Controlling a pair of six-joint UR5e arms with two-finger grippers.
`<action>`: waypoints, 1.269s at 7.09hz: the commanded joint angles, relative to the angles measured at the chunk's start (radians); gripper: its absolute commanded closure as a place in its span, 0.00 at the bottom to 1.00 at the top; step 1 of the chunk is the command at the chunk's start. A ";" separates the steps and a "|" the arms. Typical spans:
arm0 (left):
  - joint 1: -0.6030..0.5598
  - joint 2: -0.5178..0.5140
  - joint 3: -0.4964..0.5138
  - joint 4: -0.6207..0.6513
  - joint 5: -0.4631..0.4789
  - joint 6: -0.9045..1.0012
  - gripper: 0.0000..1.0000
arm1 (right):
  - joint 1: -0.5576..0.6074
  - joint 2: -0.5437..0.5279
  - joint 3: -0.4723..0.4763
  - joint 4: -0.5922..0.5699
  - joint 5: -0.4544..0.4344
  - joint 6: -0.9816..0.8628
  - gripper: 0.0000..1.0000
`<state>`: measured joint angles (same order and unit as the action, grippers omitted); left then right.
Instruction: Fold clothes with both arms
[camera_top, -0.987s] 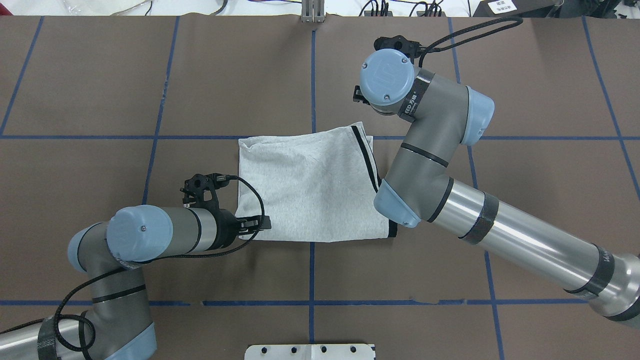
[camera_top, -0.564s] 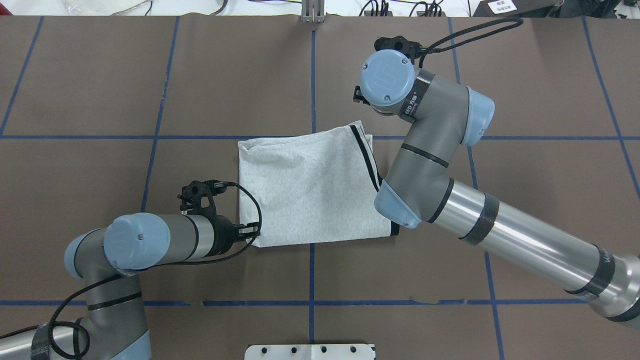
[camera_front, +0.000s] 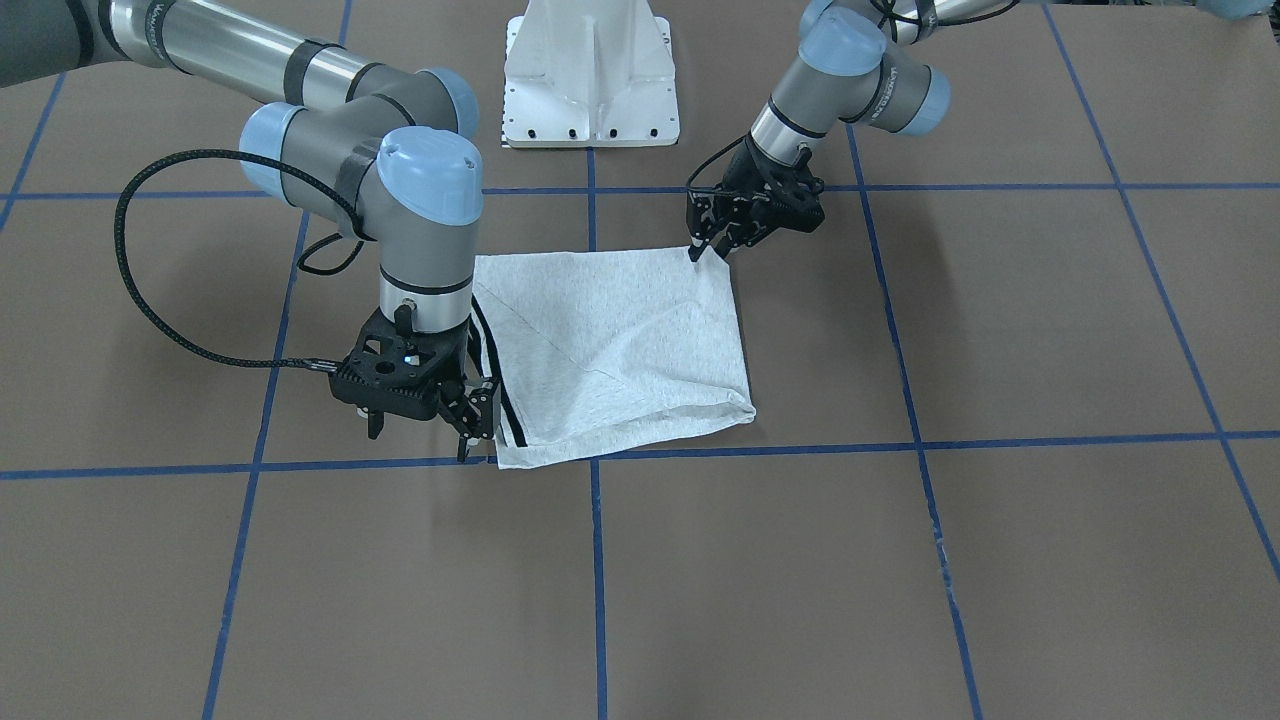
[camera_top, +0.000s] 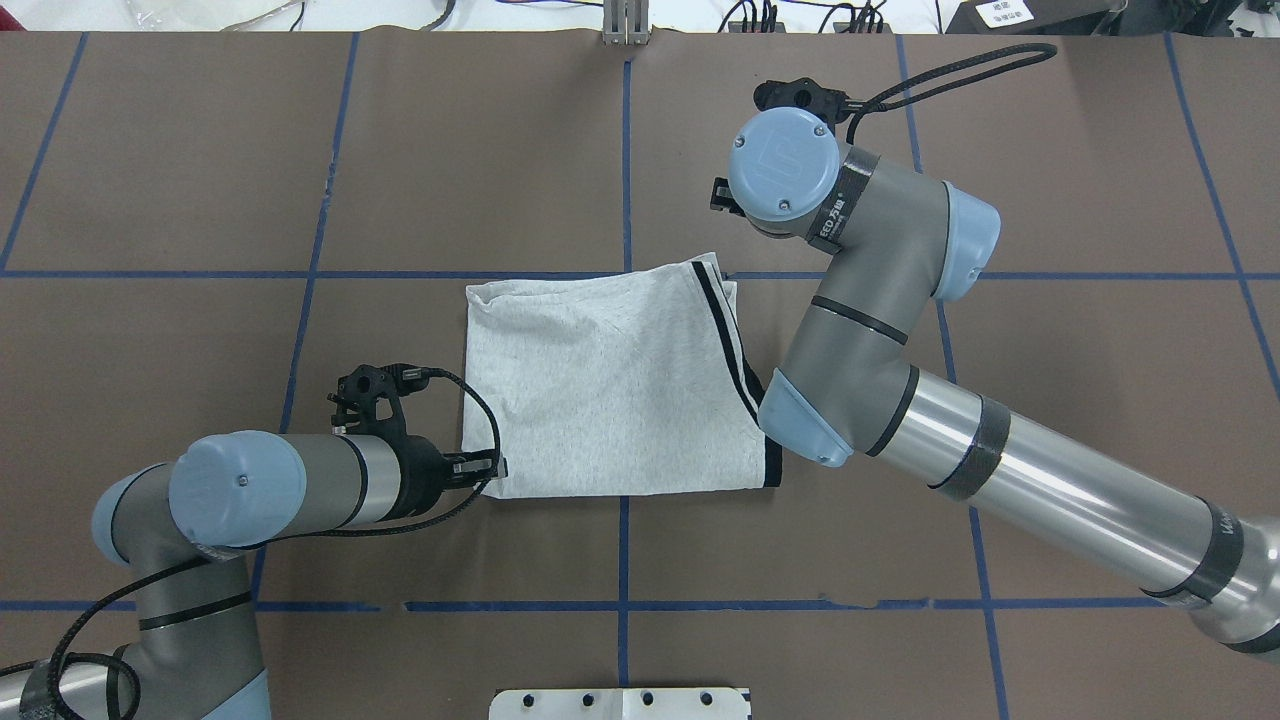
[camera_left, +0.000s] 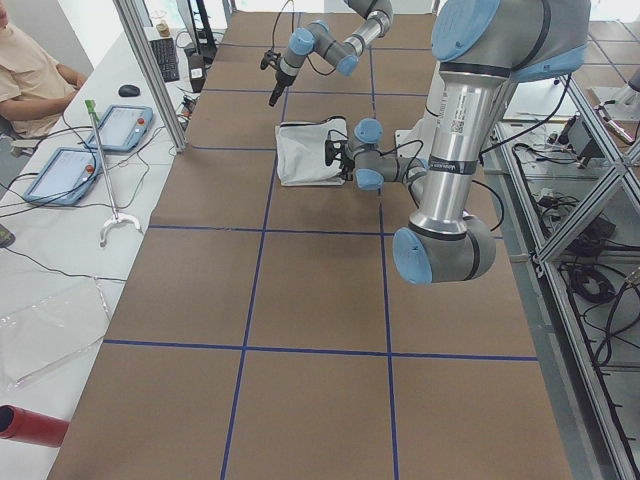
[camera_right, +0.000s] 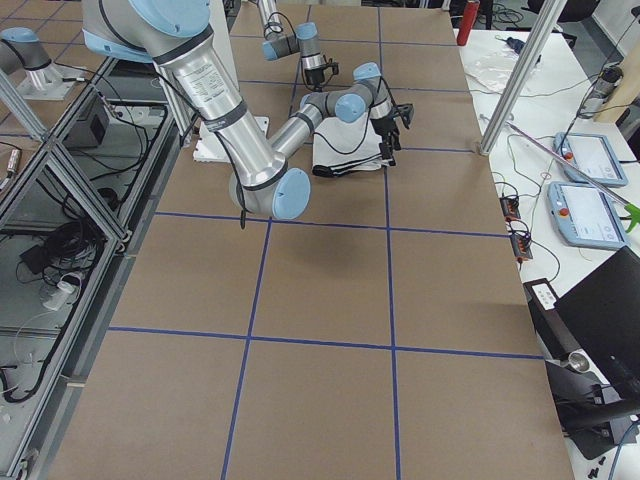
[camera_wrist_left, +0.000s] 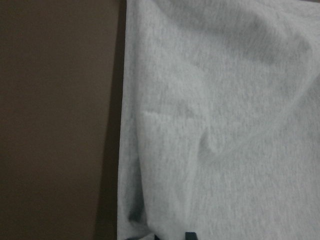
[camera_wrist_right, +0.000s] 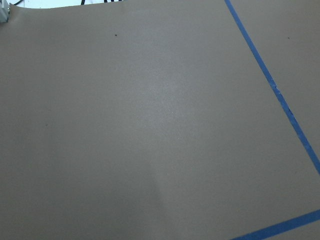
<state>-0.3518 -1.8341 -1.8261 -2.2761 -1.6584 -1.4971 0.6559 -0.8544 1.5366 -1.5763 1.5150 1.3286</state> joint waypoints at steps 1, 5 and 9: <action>-0.019 0.010 -0.097 0.007 -0.047 0.020 0.00 | -0.001 -0.005 0.007 0.001 0.001 0.000 0.00; -0.012 -0.060 0.011 0.000 -0.015 -0.020 0.00 | -0.001 -0.006 0.005 0.001 0.001 -0.002 0.00; -0.012 -0.082 0.097 -0.005 -0.003 -0.032 0.00 | -0.002 -0.009 0.003 0.001 -0.001 -0.011 0.00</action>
<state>-0.3636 -1.9156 -1.7593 -2.2797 -1.6624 -1.5293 0.6540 -0.8625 1.5402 -1.5754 1.5142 1.3197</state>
